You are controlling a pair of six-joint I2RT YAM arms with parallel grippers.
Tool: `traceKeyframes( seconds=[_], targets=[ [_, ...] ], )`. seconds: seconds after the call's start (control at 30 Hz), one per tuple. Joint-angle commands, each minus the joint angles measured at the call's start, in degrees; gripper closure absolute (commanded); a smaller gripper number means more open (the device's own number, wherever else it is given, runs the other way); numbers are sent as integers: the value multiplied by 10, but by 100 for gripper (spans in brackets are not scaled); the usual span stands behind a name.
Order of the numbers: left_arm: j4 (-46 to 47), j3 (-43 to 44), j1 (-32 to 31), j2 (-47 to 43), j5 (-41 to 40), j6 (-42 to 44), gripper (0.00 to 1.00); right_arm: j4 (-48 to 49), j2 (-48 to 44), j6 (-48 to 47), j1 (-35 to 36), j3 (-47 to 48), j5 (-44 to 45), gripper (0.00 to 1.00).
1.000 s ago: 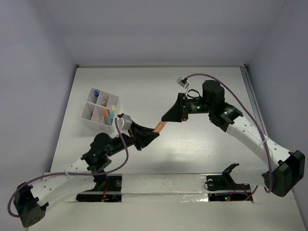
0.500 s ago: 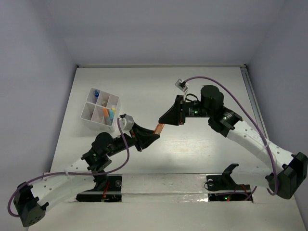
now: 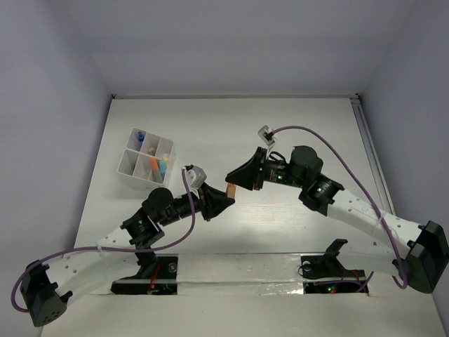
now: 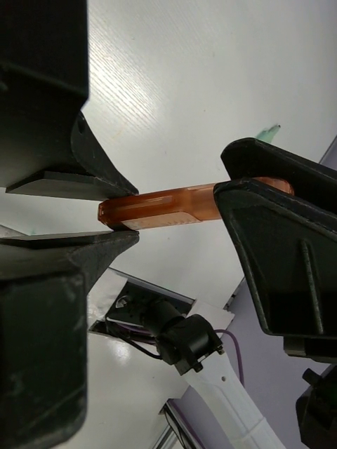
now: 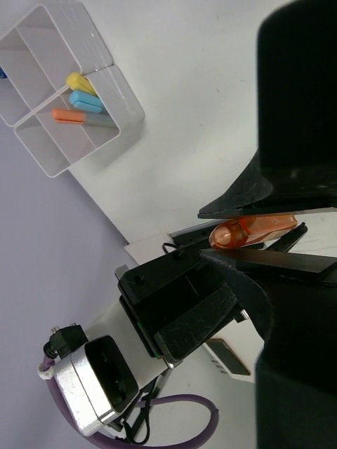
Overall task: Sort the stationery into containers
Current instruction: Close the pen cap on the pen.
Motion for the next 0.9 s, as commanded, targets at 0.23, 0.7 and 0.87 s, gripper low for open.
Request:
traceKeyframes(
  seconds=[0.23, 0.7, 0.87],
  targets=[
    [237, 168, 7, 3, -81, 46, 100, 5, 40, 62, 70, -156, -20, 100],
    [186, 251, 12, 14, -141, 56, 100, 114, 20, 110, 95, -263, 7, 100],
    [168, 263, 12, 28, -130, 42, 100, 125, 29, 118, 95, -267, 1, 100]
  ],
)
